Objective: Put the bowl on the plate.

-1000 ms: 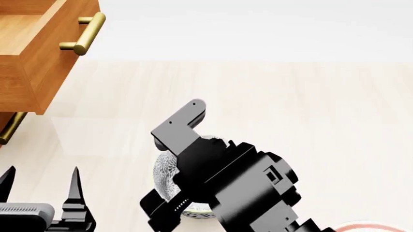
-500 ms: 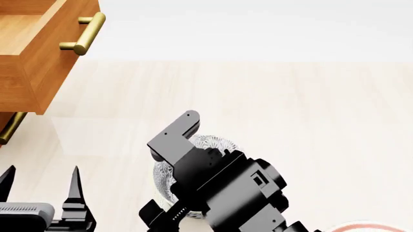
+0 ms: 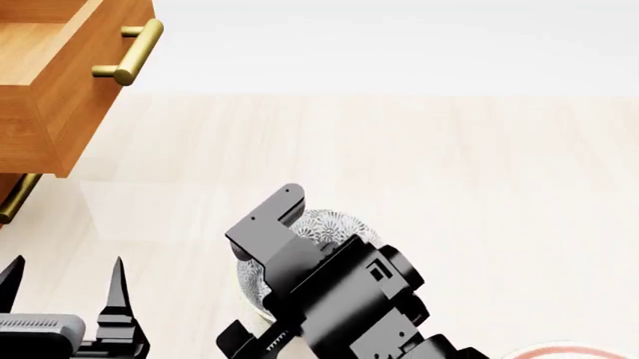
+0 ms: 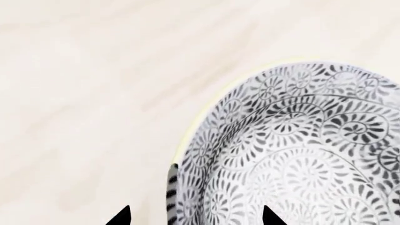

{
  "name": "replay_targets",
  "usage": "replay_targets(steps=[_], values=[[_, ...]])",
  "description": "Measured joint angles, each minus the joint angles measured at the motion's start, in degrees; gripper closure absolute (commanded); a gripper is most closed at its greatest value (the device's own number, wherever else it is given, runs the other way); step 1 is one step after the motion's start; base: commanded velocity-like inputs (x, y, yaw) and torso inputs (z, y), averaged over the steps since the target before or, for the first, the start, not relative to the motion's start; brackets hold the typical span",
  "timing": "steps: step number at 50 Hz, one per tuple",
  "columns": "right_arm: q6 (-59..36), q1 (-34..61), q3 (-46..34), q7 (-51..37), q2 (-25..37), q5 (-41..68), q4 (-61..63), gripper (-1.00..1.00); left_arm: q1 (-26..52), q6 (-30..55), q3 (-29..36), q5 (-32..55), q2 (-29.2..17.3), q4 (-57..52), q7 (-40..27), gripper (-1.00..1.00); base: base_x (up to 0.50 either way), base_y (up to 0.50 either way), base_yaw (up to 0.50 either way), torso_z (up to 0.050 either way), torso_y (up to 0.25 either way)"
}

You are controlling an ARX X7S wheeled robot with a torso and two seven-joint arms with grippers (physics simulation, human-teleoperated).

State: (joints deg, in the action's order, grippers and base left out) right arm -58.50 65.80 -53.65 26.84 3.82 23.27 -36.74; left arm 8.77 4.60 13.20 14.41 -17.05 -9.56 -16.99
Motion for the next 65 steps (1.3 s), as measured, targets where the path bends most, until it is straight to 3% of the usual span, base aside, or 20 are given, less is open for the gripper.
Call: replay_targets(steps=[35,36,53,65], values=[[1.40,2.10,-4.40,1.25,-2.47,1.84,-8.80,-1.00,-0.01,0.13,0.68,0.35,-0.54,-0.68,-0.61,-1.00,0.00,0.00,0.00,0.000,0.000],[1.46,2.12,-4.49,1.24,-2.46,1.98,-8.85,1.00,0.00,0.11,0.71,0.34,-0.54,-0.67,-0.62,-1.00,0.00,0.00,0.00,0.000,0.000],[2.32,2.12,-5.19,-0.21,-2.09,2.03,-8.09,1.00,0.14,0.13,1.04,0.46,-0.75,-0.69,-0.89,-1.00,0.00,0.00,0.00,0.000,0.000],[-1.38,0.16,-9.86,-7.68,4.07,-1.08,6.47,1.00,-0.02,-0.09,1.00,0.79,-0.99,-0.84,-1.02,-1.00,0.00,0.00,0.00,0.000,0.000]])
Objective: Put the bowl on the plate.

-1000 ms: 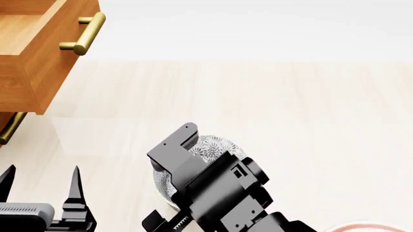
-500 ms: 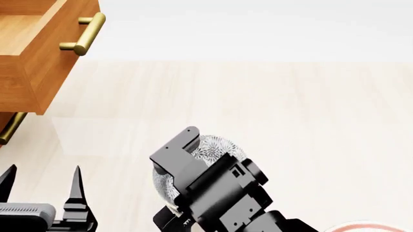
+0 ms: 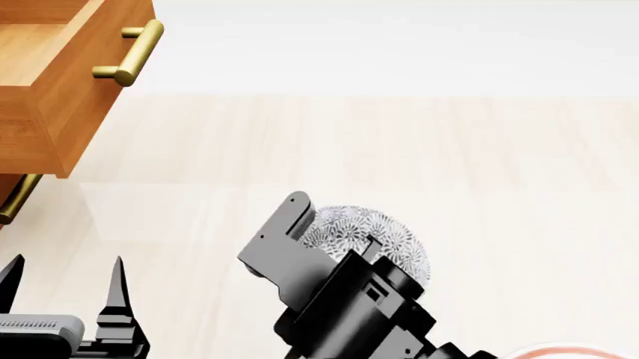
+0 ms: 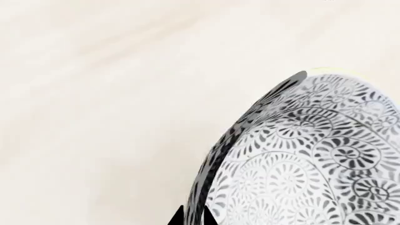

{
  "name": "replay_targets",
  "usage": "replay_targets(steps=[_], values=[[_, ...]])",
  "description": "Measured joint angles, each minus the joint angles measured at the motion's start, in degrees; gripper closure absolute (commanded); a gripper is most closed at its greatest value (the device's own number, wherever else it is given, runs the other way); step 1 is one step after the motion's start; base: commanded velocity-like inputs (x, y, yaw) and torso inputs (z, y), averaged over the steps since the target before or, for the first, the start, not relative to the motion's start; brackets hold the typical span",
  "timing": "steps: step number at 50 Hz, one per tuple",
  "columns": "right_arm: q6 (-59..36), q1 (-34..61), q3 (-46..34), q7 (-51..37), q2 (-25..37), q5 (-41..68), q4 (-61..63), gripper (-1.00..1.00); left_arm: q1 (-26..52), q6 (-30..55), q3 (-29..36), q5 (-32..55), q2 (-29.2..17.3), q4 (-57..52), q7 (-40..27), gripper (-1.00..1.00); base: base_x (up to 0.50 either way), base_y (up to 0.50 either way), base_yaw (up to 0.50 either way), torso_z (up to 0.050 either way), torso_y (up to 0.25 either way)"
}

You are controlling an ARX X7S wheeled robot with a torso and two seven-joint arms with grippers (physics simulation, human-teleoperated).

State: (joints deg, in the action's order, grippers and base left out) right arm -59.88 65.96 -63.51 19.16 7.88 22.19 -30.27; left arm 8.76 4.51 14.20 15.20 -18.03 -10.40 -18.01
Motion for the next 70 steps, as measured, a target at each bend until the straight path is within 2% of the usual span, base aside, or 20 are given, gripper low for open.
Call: replay_targets(steps=[21,43,51,70], values=[[-11.87,3.33,-2.53,-7.39,10.06,-3.36,18.84,1.00,0.05,-0.58,0.17,0.44,-0.21,0.27,-0.05,-1.00,0.00,0.00,0.00,0.000,0.000],[-25.55,7.19,0.48,-10.33,19.29,-0.48,36.24,1.00,0.57,-0.80,0.71,0.59,-0.33,0.89,-0.05,-1.00,0.00,0.00,0.00,0.000,0.000],[-28.04,8.86,1.34,-20.24,24.10,11.83,40.67,1.00,0.88,-0.66,0.85,0.70,-0.45,0.90,-0.07,-1.00,0.00,0.00,0.00,0.000,0.000],[-29.14,12.30,3.11,-51.59,35.85,47.70,47.48,1.00,1.37,-0.96,1.15,1.00,-0.62,1.50,0.07,-1.00,0.00,0.00,0.00,0.000,0.000]])
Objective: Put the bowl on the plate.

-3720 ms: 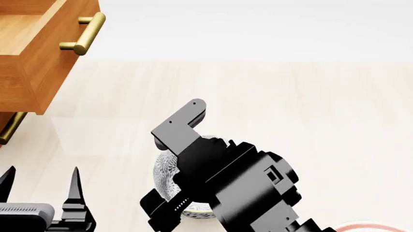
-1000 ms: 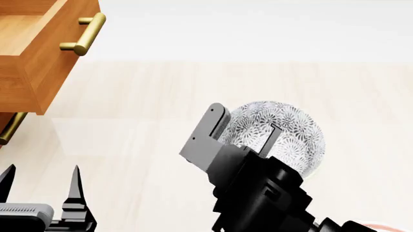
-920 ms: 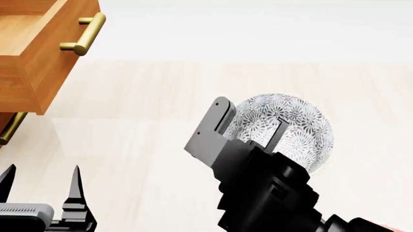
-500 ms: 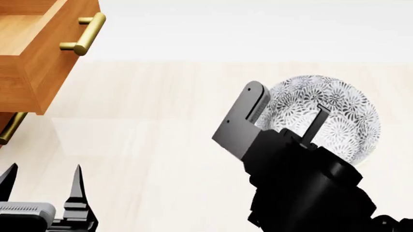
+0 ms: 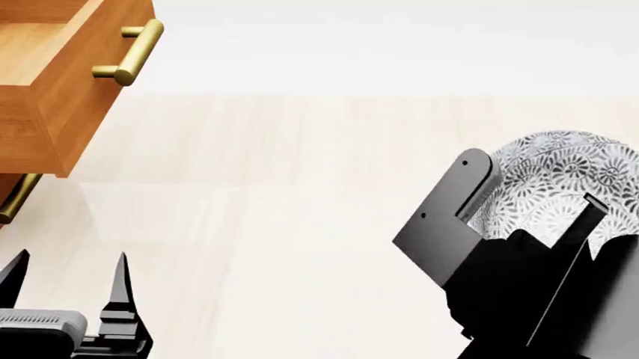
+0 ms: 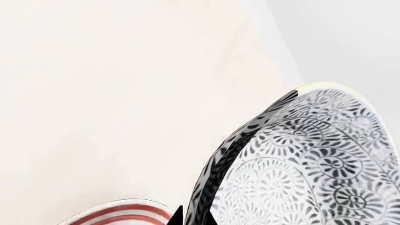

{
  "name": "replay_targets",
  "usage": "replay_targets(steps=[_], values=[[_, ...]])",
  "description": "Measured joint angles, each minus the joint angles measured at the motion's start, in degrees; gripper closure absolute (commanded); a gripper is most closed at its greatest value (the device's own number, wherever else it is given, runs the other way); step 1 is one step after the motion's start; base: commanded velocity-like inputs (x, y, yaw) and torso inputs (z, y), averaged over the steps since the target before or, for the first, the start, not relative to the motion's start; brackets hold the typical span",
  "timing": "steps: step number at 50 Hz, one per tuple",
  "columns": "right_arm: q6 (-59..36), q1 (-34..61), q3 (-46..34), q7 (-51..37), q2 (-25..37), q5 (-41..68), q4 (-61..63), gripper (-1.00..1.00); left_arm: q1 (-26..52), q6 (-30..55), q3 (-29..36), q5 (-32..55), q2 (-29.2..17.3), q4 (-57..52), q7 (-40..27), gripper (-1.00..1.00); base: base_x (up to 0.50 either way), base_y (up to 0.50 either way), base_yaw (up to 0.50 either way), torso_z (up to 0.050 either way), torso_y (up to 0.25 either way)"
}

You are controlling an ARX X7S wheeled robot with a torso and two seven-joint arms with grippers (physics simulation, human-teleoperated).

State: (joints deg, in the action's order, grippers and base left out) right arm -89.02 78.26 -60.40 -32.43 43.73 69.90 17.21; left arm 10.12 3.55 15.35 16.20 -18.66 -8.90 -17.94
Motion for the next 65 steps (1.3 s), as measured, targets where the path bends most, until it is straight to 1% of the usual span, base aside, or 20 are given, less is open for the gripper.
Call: replay_targets(steps=[8,15,22,31,37,46,65], values=[[0.95,0.51,0.79,-12.66,4.71,13.25,2.84,1.00,0.03,-0.17,0.05,0.22,-0.12,0.12,0.06,-1.00,0.00,0.00,0.00,0.000,0.000],[2.50,0.32,0.66,-21.39,8.42,22.06,5.50,1.00,-0.02,-0.31,0.10,0.40,-0.23,0.05,0.07,-1.00,0.00,0.00,0.00,0.000,0.002],[4.63,-0.58,0.27,-27.56,11.65,27.87,8.04,1.00,0.04,-0.23,0.27,0.47,-0.34,-0.04,0.06,-1.00,0.00,0.00,0.00,0.000,0.000],[7.79,-2.13,-0.12,-33.25,15.45,32.89,11.24,1.00,0.16,-0.23,0.46,0.51,-0.40,0.00,-0.01,-1.00,0.00,0.00,0.00,0.000,0.000],[10.44,-4.00,-0.18,-35.40,18.12,34.36,13.59,1.00,0.25,-0.30,0.61,0.54,-0.43,0.15,-0.01,-1.00,0.00,0.00,0.00,0.000,0.000],[14.64,-7.47,-0.03,-36.07,21.81,34.21,16.64,1.00,0.48,-0.54,0.88,0.56,-0.42,0.50,0.11,-1.00,0.00,0.00,0.00,0.000,0.000],[23.52,-15.08,0.04,-32.69,27.74,29.12,20.61,1.00,0.68,-0.80,1.30,0.65,-0.50,0.79,0.07,-1.00,0.00,0.00,0.00,0.000,0.001]])
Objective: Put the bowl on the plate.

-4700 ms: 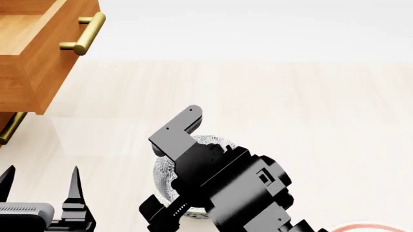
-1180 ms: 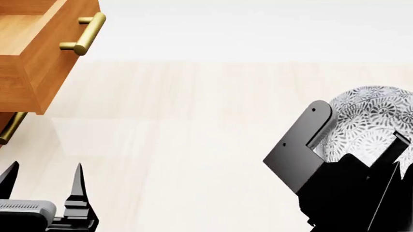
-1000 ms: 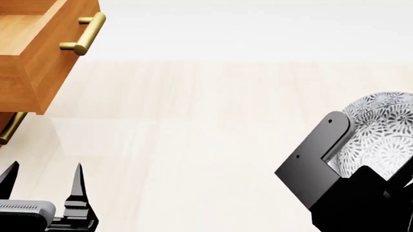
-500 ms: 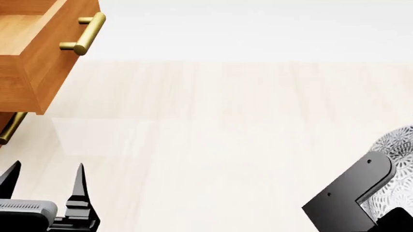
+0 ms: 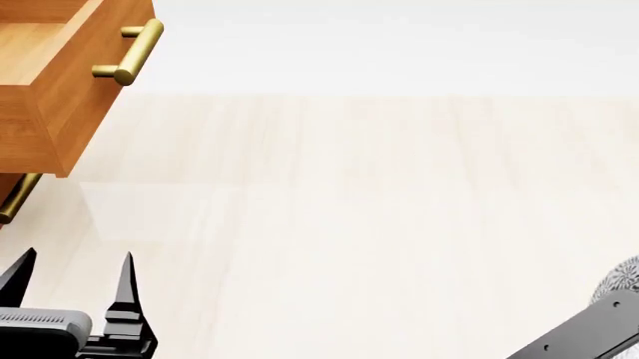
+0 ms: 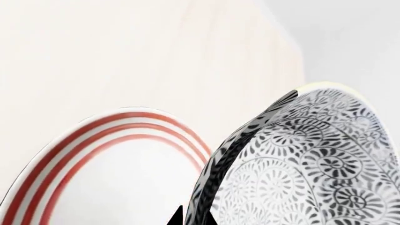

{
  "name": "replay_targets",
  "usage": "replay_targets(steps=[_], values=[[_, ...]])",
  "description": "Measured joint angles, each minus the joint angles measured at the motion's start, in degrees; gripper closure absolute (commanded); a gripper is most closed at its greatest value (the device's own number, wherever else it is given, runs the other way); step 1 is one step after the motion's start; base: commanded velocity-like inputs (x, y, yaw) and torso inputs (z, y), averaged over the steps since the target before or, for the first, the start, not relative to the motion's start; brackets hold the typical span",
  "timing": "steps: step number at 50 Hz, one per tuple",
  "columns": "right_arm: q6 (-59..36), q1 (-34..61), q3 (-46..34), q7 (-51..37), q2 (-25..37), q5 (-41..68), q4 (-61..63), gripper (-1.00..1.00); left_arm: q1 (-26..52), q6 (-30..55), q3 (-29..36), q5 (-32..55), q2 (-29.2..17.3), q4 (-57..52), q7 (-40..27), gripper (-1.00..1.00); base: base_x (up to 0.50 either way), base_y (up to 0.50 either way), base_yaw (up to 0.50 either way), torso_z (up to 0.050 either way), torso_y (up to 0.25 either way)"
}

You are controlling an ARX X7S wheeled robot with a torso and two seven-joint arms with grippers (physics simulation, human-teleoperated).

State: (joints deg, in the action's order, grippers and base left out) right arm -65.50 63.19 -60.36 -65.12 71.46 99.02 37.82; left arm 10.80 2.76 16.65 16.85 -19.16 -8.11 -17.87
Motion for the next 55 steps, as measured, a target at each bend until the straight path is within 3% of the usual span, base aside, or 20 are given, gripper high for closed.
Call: replay_targets(steps=[18,55], values=[[7.20,-6.11,-0.95,5.58,1.99,-6.77,-0.70,1.00,0.05,0.06,0.27,0.17,-0.17,-0.21,-0.24,-1.00,0.00,0.00,0.00,0.000,0.000],[10.01,-9.49,-3.48,15.48,-3.52,-15.83,-7.12,1.00,0.10,-0.24,0.52,0.62,-0.53,0.03,-0.66,-1.00,0.00,0.00,0.00,0.000,0.000]])
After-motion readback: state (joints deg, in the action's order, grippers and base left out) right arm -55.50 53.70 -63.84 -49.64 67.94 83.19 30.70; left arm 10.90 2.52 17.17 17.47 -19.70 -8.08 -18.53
